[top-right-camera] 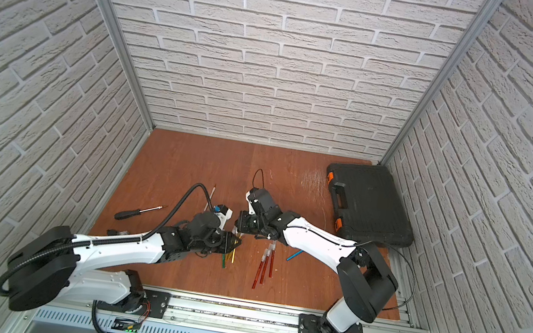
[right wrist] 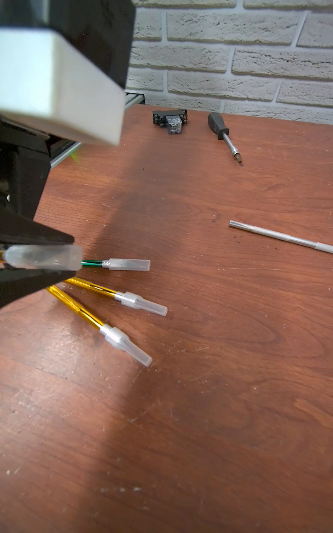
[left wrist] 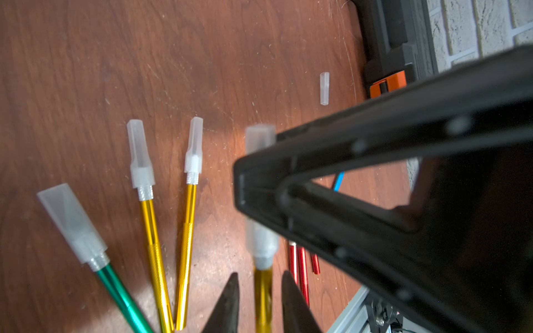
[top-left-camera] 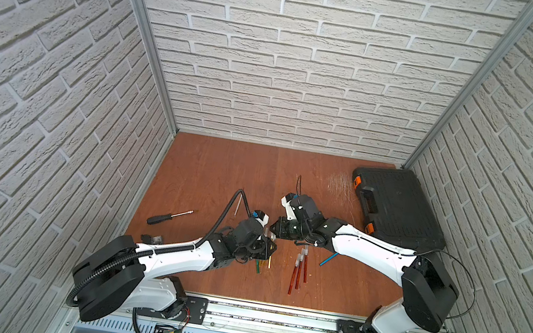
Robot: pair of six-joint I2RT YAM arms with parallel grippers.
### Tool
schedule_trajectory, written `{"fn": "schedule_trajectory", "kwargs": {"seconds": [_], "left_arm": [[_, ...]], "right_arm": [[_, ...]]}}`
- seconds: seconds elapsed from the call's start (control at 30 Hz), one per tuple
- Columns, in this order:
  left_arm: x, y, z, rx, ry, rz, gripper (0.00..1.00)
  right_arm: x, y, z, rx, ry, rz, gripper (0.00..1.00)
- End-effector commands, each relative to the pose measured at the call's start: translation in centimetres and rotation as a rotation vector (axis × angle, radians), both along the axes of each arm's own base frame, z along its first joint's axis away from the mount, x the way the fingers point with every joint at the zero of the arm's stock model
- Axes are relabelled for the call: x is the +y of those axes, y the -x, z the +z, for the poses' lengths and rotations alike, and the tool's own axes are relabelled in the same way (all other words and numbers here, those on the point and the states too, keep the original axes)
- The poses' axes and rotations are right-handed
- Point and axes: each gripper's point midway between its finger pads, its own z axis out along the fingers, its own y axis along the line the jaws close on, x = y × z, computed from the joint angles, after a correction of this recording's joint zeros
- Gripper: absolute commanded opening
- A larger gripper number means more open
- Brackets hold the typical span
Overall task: Remove protective caps from carving knives
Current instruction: Remove the protective sleeve from the carving knife.
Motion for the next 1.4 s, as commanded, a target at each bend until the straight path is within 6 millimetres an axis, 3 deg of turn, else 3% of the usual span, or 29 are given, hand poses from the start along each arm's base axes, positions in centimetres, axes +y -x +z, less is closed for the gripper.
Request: {"fn": "schedule_trajectory", "kwargs": {"seconds": [0.0, 0.13, 0.27, 0.43, 0.63, 0.87, 1.37], "left_arm": [[-0.4, -0.2, 0.3, -0.015, 0.029, -0.007, 0.21], [-0.6, -0.3, 0.6, -0.021, 0.036, -0.009, 0.08], [-0.6, -0.3, 0.8, -0.028, 0.038, -0.014, 0.02], [-0.6, -0.3, 1.2, -0.044, 0.049, -0.016, 0.01], [-0.6, -0.3, 1.5, -0.050, 0.052, -0.020, 0.01], [-0.7, -0.3, 1.5, -0.049, 0.058, -0.025, 0.00], [-1.8, 1.0, 1.2, -0.047, 0.081, -0.099, 0.00]], "right_arm": [[0.6, 0.1, 2.2, -0.045, -0.044, 0.021, 0.13], [0.6, 0.1, 2.2, -0.046, -0.042, 0.022, 0.13], [0.6, 0.1, 2.2, -0.046, -0.043, 0.024, 0.18], [0.7, 0.1, 2.0, -0.043, -0.042, 0.022, 0.28], [0.8, -0.1, 1.7, -0.039, -0.042, 0.021, 0.32], [0.5, -0.3, 1.9, -0.055, -0.029, 0.004, 0.18], [-1.9, -1.6, 4.4, -0.157, 0.028, -0.069, 0.12]]}}
